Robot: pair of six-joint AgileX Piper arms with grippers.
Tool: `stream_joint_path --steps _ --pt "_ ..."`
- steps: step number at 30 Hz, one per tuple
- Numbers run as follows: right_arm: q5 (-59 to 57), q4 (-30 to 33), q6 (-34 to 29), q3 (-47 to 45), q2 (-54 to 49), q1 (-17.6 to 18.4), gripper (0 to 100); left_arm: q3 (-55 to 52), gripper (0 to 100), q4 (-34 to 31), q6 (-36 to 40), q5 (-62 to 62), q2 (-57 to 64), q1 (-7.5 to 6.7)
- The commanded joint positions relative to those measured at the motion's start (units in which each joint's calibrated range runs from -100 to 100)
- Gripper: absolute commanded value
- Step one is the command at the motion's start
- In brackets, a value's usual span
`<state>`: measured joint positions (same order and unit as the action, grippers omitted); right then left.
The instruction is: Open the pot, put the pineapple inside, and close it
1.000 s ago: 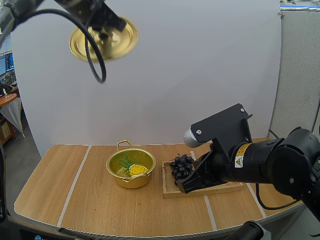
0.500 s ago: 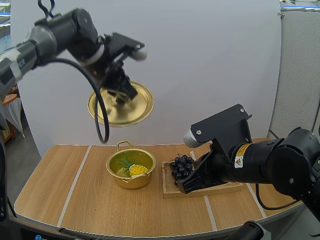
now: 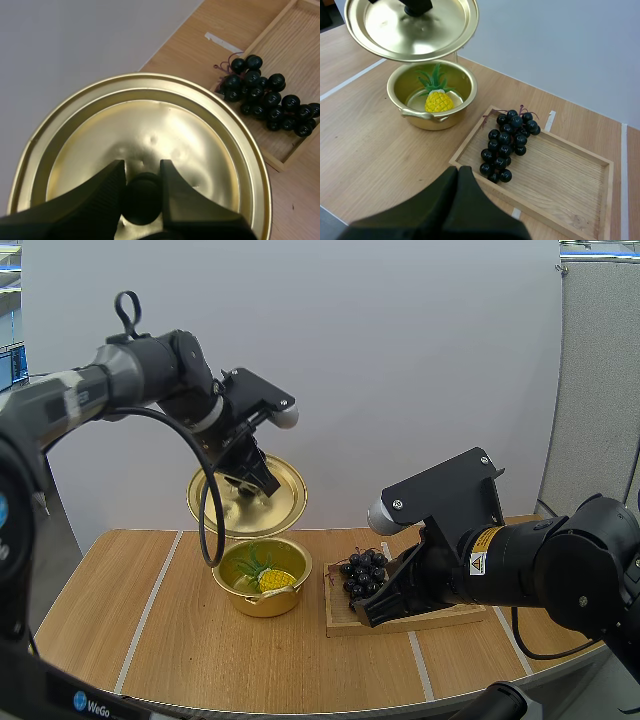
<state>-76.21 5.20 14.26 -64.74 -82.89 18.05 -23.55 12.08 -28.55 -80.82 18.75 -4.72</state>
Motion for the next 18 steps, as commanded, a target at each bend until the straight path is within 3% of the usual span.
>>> stream_joint_path --steps 1,18 --pt "0.95 0.18 0.22 -0.03 -0.57 -0.23 0 -0.16 0 0.97 -0.30 2.50 -5.42 -0.14" --pt "0.95 0.18 0.22 -0.03 -0.57 -0.23 0 -0.16 0 6.00 -5.99 7.87 -16.12 0.03"
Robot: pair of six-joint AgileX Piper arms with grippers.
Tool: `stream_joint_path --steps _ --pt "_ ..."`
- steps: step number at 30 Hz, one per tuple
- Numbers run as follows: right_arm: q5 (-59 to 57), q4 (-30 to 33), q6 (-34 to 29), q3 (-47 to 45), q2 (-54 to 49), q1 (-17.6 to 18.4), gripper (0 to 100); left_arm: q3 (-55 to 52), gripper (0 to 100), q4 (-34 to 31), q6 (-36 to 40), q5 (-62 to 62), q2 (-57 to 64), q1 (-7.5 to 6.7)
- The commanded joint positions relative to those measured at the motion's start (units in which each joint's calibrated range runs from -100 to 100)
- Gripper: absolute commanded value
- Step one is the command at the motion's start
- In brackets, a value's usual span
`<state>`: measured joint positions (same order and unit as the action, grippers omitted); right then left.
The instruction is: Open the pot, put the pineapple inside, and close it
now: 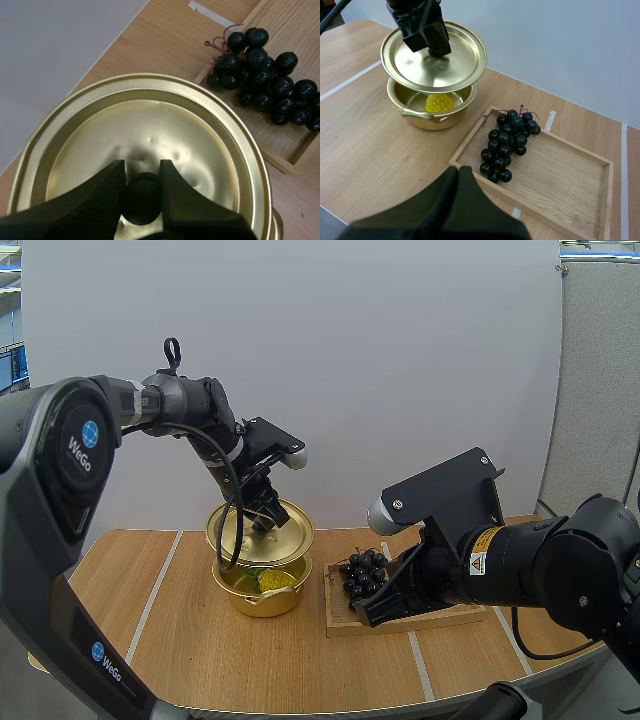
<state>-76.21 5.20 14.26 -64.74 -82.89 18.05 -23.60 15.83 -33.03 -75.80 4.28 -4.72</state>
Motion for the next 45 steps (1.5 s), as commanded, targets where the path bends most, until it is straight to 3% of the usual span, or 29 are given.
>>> stream_joint_path --steps 1,9,45 --pt "0.95 0.18 0.22 -0.03 -0.57 -0.23 0 -0.12 0 2.26 -1.52 3.44 -2.22 0.26" --pt "0.95 0.18 0.22 -0.03 -0.57 -0.23 0 -0.12 0 6.98 -6.22 1.65 -4.05 2.84" --pt "0.95 0.18 0.22 -0.03 -0.57 -0.23 0 -5.59 0 9.61 -10.16 5.10 -9.37 2.85"
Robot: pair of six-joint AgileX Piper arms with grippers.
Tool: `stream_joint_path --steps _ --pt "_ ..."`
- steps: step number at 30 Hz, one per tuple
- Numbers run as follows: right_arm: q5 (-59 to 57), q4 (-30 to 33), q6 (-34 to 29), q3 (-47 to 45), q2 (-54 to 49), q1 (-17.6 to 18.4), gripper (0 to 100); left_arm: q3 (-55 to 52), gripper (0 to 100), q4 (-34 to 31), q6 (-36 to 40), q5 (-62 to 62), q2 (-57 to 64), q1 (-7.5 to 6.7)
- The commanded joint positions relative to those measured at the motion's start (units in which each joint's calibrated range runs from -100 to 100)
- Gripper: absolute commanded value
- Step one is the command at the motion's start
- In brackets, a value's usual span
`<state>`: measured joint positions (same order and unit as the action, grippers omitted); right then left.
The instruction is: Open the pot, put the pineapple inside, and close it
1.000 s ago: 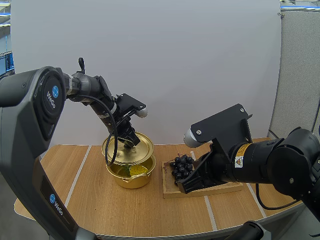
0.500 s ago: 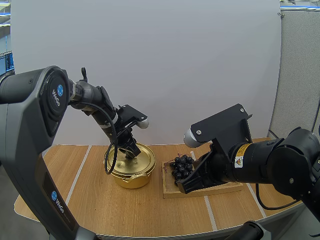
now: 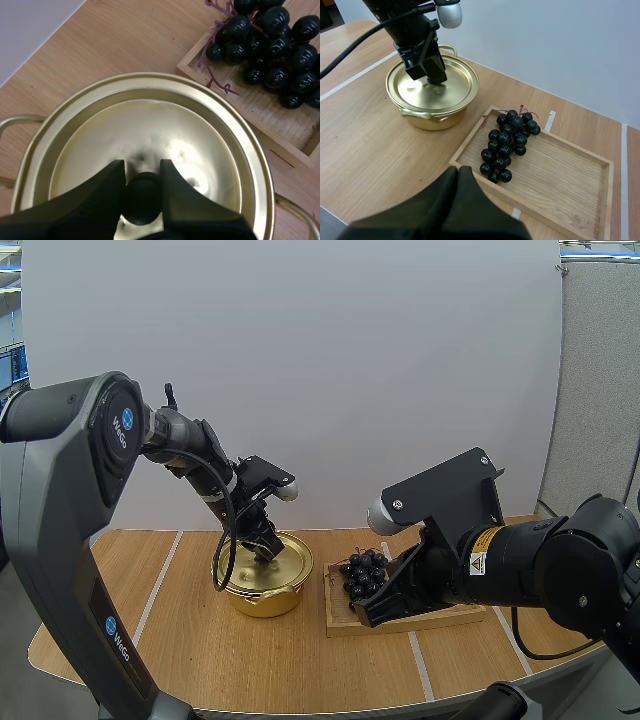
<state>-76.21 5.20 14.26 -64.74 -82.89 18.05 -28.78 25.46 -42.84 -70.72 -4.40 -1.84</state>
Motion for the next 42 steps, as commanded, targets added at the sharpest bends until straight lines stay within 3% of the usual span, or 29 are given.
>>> stream_joint_path --steps 1,13,16,20,30,42 --pt "0.95 0.18 0.22 -0.03 -0.57 -0.23 0 -0.40 0 -0.05 -0.23 -0.28 -0.68 -0.03" --pt "0.95 0.18 0.22 -0.03 -0.57 -0.23 0 -0.40 3 -0.43 -0.04 -3.16 -0.68 -0.03" --pt "0.95 0.18 0.22 -0.03 -0.57 -0.23 0 -0.40 28 -0.43 0.42 -3.94 -0.57 -0.03" --pt "0.95 0.18 0.22 -0.03 -0.57 -0.23 0 -0.40 100 0.24 0.42 -4.46 1.10 -0.03" --pt "0.95 0.18 0.22 -0.03 -0.57 -0.23 0 1.31 100 1.09 0.59 -5.72 13.38 -0.03" --pt "0.95 0.18 0.22 -0.03 -0.57 -0.23 0 11.91 100 -0.18 3.20 -13.26 40.12 -0.03"
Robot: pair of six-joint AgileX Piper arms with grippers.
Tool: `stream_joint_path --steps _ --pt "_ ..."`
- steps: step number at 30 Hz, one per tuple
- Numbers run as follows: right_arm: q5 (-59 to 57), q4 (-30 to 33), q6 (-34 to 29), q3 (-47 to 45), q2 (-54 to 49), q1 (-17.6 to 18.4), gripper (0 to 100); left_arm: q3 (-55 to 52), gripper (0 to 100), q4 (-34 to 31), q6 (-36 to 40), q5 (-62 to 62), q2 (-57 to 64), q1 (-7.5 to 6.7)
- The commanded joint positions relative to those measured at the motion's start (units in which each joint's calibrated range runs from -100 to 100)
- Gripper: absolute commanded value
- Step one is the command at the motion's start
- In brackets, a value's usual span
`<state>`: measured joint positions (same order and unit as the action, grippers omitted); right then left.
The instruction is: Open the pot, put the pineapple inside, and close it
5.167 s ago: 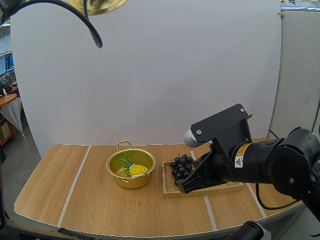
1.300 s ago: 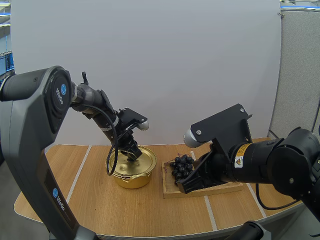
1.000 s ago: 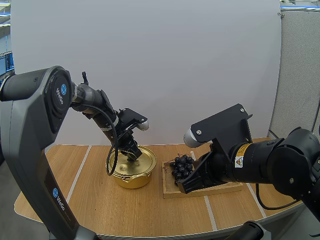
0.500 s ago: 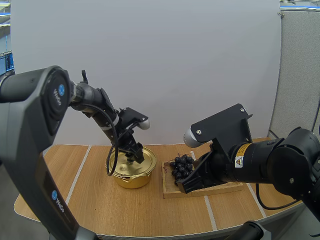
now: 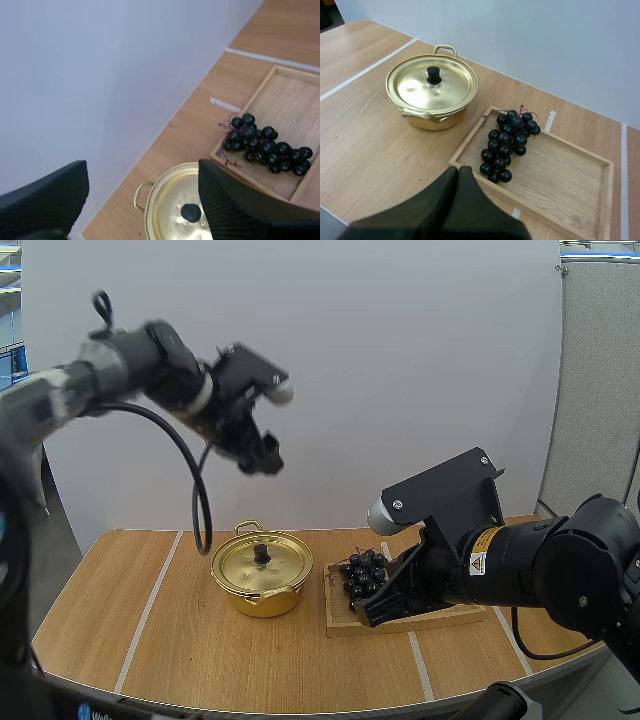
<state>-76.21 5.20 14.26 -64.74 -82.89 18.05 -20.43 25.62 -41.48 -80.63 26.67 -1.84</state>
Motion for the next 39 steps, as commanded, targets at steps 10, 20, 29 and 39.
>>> stream_joint_path --steps 10,20,29,39 --pt "0.95 0.18 0.22 -0.03 -0.57 -0.23 0 5.02 100 -3.61 2.35 -3.57 28.54 -0.03" --pt "0.96 -0.36 0.22 -0.03 -0.57 -0.23 0 5.02 100 -3.71 8.52 -14.20 40.63 -0.03" --pt "0.96 -0.45 0.22 -0.03 -0.57 -0.23 0 4.55 16 -4.09 13.04 -19.37 45.31 -0.03" --pt "1.67 -2.80 0.22 0.38 -0.57 -2.55 0 -6.83 0 -4.09 15.11 -16.02 54.33 -0.03"
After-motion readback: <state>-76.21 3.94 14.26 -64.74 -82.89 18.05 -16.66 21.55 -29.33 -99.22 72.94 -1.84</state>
